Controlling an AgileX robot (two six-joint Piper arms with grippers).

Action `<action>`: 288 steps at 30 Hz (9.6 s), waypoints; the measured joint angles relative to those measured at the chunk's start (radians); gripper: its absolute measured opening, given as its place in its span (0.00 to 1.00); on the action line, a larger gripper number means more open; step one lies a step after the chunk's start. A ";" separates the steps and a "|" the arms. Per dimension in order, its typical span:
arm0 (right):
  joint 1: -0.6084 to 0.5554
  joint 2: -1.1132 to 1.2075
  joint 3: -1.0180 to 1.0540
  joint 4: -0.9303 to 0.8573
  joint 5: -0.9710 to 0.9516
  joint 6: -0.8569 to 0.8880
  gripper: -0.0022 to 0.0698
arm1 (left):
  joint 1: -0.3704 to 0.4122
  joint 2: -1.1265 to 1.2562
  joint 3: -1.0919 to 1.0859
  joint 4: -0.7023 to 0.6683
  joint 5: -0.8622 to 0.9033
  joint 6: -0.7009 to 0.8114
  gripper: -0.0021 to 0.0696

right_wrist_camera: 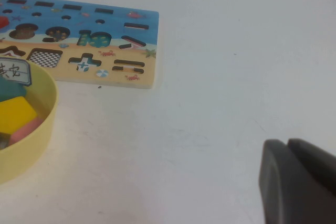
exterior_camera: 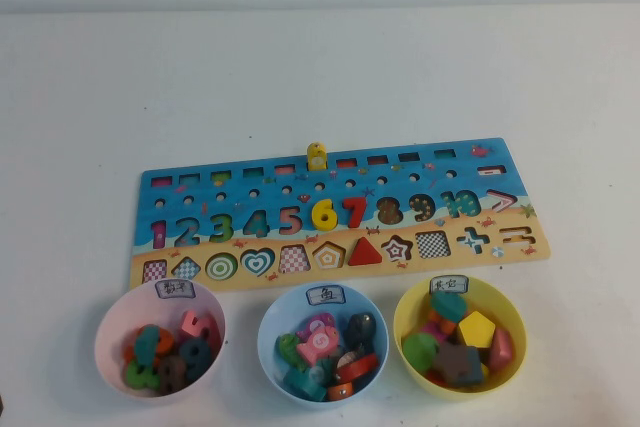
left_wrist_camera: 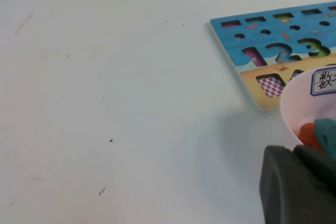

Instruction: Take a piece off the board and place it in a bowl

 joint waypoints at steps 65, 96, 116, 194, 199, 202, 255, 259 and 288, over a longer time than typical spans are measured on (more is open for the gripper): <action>0.000 0.000 0.000 0.000 0.000 0.000 0.01 | 0.002 0.561 -0.501 -0.236 0.209 -0.222 0.02; 0.000 0.000 0.000 0.000 0.000 0.000 0.01 | -0.405 1.795 -1.447 -0.290 0.547 -0.031 0.02; 0.000 0.000 0.000 0.000 0.000 0.000 0.01 | -0.494 2.168 -1.939 -0.144 0.849 -0.177 0.48; 0.000 0.000 0.000 0.000 0.000 0.000 0.01 | -0.486 2.235 -1.947 -0.064 0.761 -0.276 0.37; 0.000 0.000 0.000 0.000 0.000 0.000 0.01 | -0.486 2.180 -1.947 -0.041 0.798 -0.272 0.37; 0.000 0.000 0.000 0.000 0.000 0.000 0.01 | -0.486 2.129 -1.947 -0.028 0.831 -0.261 0.37; 0.000 0.000 0.000 0.000 0.000 0.000 0.01 | -0.417 1.396 -0.772 0.084 0.321 -0.402 0.37; 0.000 0.000 0.000 0.000 0.000 0.000 0.01 | -0.417 1.408 -0.772 0.073 0.311 -0.366 0.42; 0.000 0.000 0.000 0.000 0.000 0.000 0.01 | -0.417 0.654 -0.567 0.111 0.162 -0.370 0.03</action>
